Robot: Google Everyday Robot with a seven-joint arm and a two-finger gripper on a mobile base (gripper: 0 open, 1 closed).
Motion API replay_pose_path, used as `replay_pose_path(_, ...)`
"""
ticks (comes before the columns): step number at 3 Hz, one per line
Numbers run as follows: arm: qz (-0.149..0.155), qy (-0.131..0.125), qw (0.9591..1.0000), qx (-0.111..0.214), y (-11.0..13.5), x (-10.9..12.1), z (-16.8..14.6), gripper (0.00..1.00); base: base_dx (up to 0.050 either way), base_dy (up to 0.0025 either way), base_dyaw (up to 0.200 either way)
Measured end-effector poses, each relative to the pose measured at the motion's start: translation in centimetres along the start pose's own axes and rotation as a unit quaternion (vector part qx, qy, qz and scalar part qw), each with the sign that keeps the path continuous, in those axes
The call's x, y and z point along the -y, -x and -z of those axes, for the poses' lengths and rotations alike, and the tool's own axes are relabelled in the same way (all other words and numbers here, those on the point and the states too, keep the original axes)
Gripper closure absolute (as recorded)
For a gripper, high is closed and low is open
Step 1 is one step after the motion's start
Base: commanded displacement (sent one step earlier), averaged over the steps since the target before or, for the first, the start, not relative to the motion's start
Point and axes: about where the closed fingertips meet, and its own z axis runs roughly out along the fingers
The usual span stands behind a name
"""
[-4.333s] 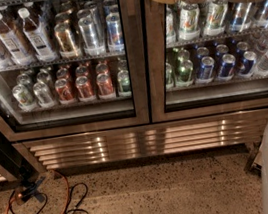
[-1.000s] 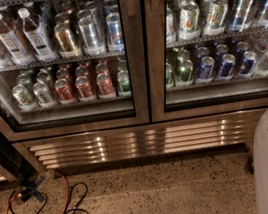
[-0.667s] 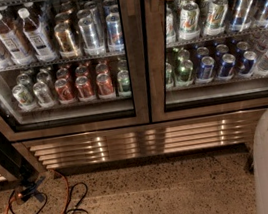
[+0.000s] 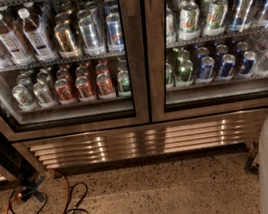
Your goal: Open right fridge door
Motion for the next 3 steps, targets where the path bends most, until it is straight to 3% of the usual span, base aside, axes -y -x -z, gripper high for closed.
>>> replay_pose_path(1, -0.004, -0.001, 1.0, 0.003, 0.26, 0.0, -0.08, 1.0, 0.0, 0.0, 0.0)
replay_pose_path(2, -0.004, -0.001, 1.0, 0.004, 0.26, -0.01, -0.11, 1.0, -0.05, 0.00001, 0.0)
replay_pose_path(3, -0.004, -0.001, 1.0, 0.004, 0.26, -0.01, -0.12, 1.0, 0.0, 0.0, 0.0)
